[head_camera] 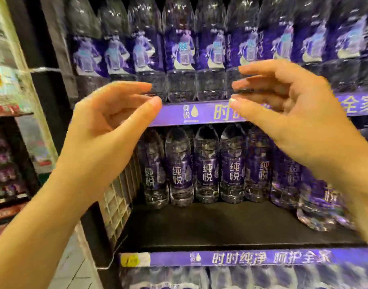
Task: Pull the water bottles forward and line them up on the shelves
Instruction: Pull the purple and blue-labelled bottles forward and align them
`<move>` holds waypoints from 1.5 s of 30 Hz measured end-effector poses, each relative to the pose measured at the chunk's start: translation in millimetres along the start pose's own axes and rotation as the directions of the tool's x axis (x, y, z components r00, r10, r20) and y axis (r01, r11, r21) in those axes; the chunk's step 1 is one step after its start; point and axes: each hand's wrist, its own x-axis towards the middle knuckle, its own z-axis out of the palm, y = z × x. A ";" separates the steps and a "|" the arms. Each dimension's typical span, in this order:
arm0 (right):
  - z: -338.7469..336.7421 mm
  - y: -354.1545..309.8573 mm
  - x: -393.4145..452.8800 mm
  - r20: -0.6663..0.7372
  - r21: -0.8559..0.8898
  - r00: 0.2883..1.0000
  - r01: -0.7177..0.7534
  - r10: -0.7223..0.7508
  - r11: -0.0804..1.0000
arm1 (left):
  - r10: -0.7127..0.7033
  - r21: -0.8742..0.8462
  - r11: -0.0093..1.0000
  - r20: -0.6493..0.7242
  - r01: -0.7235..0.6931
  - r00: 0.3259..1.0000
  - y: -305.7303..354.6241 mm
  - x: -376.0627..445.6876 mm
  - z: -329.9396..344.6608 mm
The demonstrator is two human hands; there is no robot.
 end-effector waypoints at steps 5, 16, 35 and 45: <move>1.3 -18.2 41.3 0.003 -0.072 0.999 0.039 -0.039 0.997 | 0.138 0.070 0.989 -0.094 -0.131 0.986 24.6 15.3 -22.6; 27.0 -59.9 130.6 0.105 -0.220 0.987 0.144 -0.124 0.965 | 0.112 0.289 0.955 -0.159 -0.062 0.981 66.5 78.3 -56.2; 150.1 -104.4 228.0 0.177 -0.501 0.980 0.165 -0.086 0.849 | 0.087 0.776 0.616 -0.237 0.135 0.968 58.8 181.5 -82.3; 173.7 -95.6 279.6 0.280 -0.745 0.960 0.225 -0.013 0.628 | -0.062 0.856 0.468 -0.214 0.217 0.975 60.4 197.9 -82.1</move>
